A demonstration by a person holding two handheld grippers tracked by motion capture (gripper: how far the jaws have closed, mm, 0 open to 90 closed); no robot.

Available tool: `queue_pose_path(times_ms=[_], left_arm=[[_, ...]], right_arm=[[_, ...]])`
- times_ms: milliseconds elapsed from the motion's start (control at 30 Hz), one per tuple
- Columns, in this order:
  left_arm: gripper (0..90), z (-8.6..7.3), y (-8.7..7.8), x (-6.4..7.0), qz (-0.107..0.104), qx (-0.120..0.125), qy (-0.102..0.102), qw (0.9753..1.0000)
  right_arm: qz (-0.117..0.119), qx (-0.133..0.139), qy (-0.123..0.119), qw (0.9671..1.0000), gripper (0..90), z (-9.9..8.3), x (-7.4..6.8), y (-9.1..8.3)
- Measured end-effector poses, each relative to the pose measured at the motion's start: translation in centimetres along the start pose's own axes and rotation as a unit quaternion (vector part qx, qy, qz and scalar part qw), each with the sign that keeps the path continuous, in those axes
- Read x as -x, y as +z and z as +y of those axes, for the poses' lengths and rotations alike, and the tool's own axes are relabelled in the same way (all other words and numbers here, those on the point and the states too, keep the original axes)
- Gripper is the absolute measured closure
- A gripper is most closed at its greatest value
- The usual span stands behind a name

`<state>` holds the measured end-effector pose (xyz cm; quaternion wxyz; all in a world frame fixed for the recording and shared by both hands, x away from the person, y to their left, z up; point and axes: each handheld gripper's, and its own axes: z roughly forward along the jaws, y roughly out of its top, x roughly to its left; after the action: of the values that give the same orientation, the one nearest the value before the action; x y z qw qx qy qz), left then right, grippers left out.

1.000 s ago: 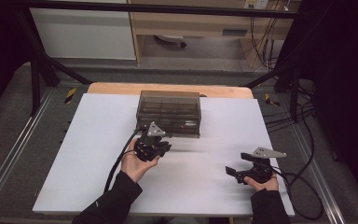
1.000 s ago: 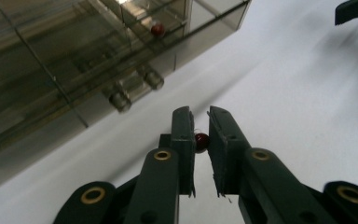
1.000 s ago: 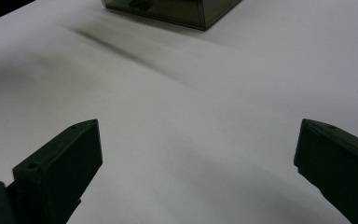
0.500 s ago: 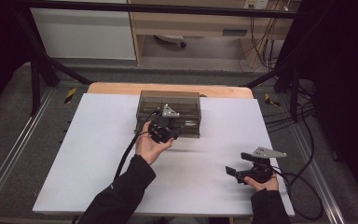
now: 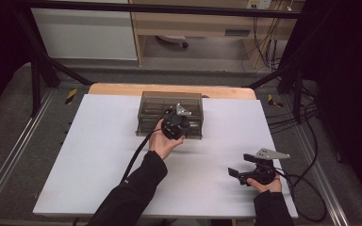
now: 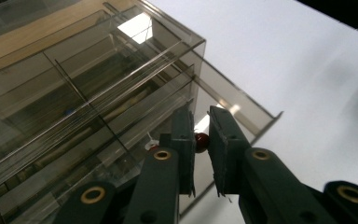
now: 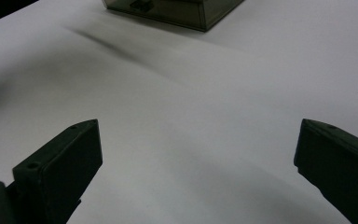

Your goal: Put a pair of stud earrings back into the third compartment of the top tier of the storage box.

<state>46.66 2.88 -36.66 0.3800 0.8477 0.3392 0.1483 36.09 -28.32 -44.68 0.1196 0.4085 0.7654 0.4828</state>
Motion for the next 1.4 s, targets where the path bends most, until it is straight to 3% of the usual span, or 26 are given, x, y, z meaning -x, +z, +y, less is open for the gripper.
queue_pose_path(times_ms=[167, 300, 433, 700, 967, 1400], left_arm=[[78.6, 0.0, 0.3, -0.2, -0.002, 0.005, -0.002, 1.0], [71.1, 0.0, -0.5, -0.1, 0.001, 0.017, 0.007, 0.9998], [62.8, -0.2, -1.8, -0.1, 0.002, 0.021, 0.016, 0.9997], [48.7, -2.0, -5.1, -0.8, 0.009, 0.043, 0.012, 0.999], [33.6, -5.8, -8.4, -2.3, 0.009, 0.067, 0.002, 0.9977], [18.8, -13.3, -11.7, -4.9, 0.027, 0.083, -0.006, 0.9962]], right_arm=[[0.001, 0.0, 0.0, 1.0, 1.5, 0.0, 0.0, 0.0], [0.001, 0.001, 0.0, 1.0, 1.5, 0.0, 0.0, 0.0], [0.0, 0.0, 0.001, 1.0, 1.5, 0.0, 0.0, 0.0], [0.0, -0.001, 0.002, 1.0, 1.5, 0.0, 0.0, 0.1], [0.001, -0.001, 0.001, 1.0, 1.5, -0.1, -0.1, 0.1], [0.0, -0.002, 0.004, 1.0, 1.4, -0.1, -0.2, 0.1]])
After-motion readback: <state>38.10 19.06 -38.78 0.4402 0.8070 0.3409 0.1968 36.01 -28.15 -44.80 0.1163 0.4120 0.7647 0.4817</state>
